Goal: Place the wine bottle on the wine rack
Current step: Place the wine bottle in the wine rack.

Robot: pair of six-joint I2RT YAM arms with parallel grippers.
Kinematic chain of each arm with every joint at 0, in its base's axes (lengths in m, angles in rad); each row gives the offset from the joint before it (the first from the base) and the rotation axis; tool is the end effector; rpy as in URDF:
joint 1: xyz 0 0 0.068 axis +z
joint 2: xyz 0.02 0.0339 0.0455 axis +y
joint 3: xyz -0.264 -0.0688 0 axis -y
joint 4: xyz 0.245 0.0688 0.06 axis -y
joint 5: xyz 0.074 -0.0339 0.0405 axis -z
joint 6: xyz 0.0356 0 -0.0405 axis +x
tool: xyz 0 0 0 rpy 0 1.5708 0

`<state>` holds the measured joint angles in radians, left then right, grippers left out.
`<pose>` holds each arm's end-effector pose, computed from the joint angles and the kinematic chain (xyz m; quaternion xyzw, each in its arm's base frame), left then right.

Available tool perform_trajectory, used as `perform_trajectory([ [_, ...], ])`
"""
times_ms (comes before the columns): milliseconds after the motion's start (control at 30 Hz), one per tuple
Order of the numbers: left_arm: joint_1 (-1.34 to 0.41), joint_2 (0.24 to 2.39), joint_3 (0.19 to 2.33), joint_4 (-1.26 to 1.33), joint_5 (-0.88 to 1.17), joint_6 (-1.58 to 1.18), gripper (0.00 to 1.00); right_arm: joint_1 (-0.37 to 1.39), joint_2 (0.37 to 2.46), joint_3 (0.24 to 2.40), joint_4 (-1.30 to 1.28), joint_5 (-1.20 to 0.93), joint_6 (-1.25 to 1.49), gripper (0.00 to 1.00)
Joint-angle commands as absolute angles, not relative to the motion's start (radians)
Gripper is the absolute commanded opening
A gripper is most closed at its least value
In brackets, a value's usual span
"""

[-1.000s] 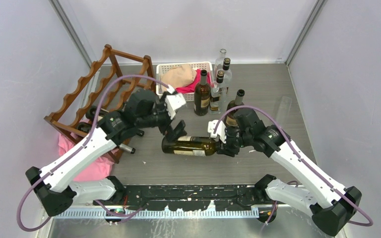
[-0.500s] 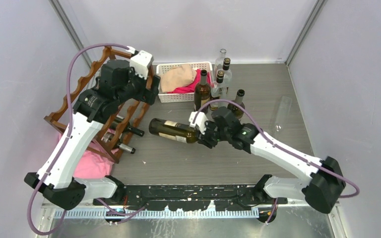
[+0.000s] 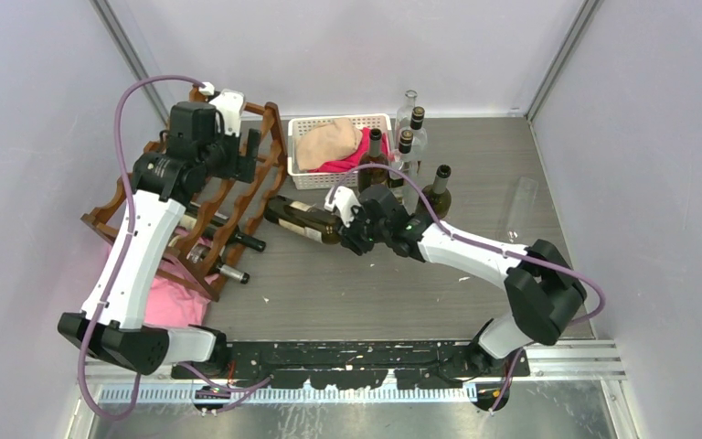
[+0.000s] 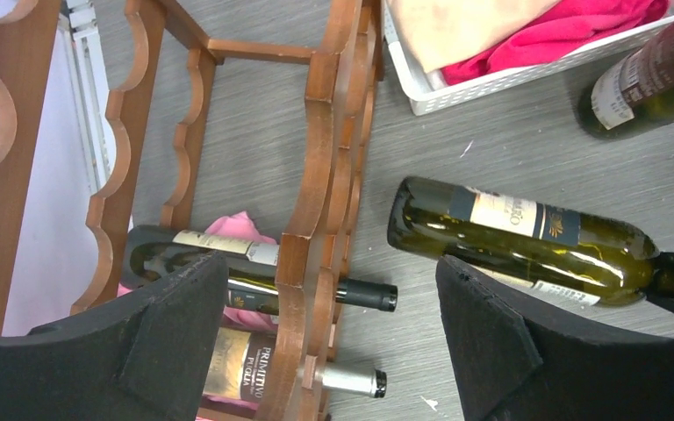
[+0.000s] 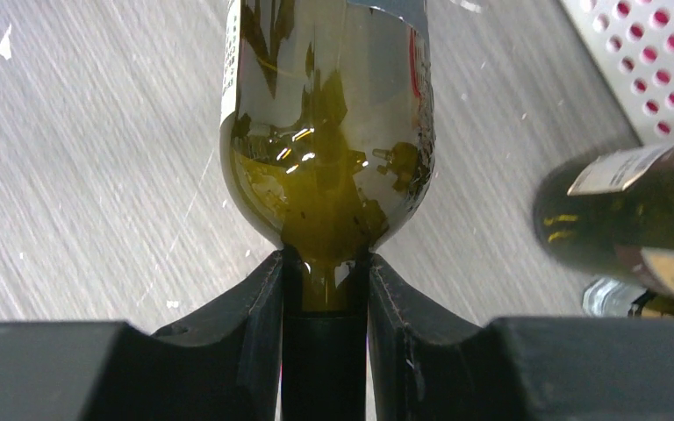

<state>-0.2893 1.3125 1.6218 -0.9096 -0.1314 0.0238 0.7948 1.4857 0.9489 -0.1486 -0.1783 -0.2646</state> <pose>0.2485 -0.0691 0.4387 0.1074 0.8766 -0.0040 0.4690 0.2219 0.2351 0.2338 -0.4877 0.7574 0.1894 0.3907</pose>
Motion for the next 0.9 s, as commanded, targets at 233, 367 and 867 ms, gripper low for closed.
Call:
perform_trajectory([
  [233,-0.239,1.357,1.586,-0.868,-0.132,0.051,0.86,0.797,1.591,1.127,0.187,-0.215,-0.185,0.01],
  [367,-0.230,1.373,1.581,-0.873,-0.116,0.065,0.85,0.798,1.621,1.145,0.200,-0.229,-0.167,0.01],
  [867,-0.192,1.394,1.542,-0.913,-0.006,0.104,0.71,0.799,1.748,1.230,0.264,-0.314,-0.172,0.01],
])
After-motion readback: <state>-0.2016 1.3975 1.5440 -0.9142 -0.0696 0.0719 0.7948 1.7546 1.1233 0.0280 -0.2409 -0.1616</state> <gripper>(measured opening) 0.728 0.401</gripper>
